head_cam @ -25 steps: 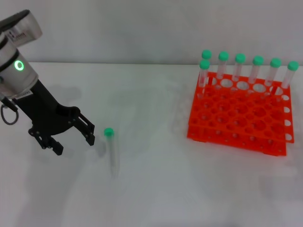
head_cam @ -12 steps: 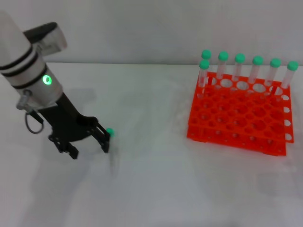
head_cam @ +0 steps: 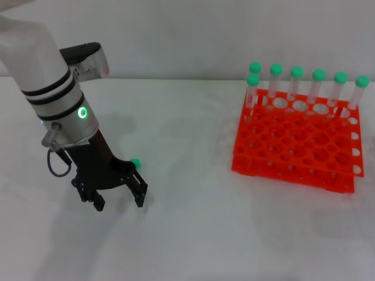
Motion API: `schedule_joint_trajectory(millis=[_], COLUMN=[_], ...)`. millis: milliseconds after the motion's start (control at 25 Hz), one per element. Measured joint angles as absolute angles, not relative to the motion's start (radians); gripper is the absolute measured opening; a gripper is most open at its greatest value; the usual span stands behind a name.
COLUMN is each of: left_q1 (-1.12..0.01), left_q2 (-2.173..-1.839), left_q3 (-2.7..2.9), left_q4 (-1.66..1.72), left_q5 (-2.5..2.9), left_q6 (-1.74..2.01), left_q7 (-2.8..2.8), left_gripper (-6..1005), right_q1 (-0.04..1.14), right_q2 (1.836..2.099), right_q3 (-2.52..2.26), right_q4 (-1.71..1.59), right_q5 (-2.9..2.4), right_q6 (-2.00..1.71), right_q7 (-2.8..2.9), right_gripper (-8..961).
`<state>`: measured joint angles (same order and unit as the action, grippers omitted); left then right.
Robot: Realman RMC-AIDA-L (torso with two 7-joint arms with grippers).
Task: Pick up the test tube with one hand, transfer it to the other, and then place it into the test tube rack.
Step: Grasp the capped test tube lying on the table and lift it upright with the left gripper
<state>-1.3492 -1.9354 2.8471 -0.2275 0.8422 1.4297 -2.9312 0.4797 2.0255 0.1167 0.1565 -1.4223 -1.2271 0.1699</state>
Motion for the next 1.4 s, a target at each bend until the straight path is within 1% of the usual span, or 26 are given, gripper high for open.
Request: schedule_joint_trajectory(millis=[480, 880, 960, 1120, 1400], left_q1=[-1.330, -1.331, -1.328, -1.325, -1.322], left_q2=[-1.937, -1.948, -1.949, -1.956, -1.959], left_q3=[2.847, 2.847, 2.846, 2.845, 2.845], left_q4=[-0.227, -0.227, -0.227, -0.227, -0.226], left_q5=[0.838, 0.836, 0.835, 0.829, 0.804], left_q6=[1.379, 1.346, 1.343, 1.325, 1.296], left_q7=[-2.932, -2.924, -2.929, -2.928, -2.925], left_gripper=[764, 698, 514, 513, 514], right_q1=[0.488, 0.499, 0.500, 0.501, 0.503], right_q2=[2.023, 2.022, 2.021, 2.020, 2.019], right_q3=[0.117, 0.117, 0.117, 0.117, 0.117], right_q4=[0.156, 0.149, 0.148, 0.146, 0.146], right_q5=[-1.422, -1.422, -1.422, -1.422, -1.422], right_q6=[-1.221, -1.218, -1.218, -1.218, -1.218], right_q7=[0.168, 0.166, 0.166, 0.166, 0.166], right_gripper=[873, 873, 873, 872, 872])
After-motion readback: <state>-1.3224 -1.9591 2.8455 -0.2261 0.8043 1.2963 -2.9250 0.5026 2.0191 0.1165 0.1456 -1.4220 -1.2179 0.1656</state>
